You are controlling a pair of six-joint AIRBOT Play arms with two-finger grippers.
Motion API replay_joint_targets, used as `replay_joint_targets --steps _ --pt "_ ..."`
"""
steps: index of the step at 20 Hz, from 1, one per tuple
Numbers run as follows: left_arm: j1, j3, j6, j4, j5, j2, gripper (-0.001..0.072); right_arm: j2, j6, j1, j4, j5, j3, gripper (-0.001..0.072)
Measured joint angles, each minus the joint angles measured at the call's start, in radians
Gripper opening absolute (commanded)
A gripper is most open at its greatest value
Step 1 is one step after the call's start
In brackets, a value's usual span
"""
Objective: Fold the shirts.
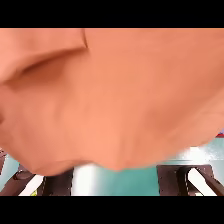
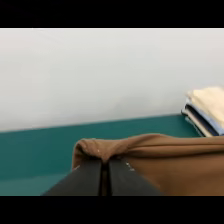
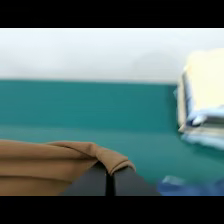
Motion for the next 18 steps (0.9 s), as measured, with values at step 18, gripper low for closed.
replay_joint_targets --steps 18 --pt "0.000 -0.309 0.057 -0.012 0.157 -0.754 0.0024 -0.812 0.059 0.340 -0.232 -0.096 -0.122 0.0018"
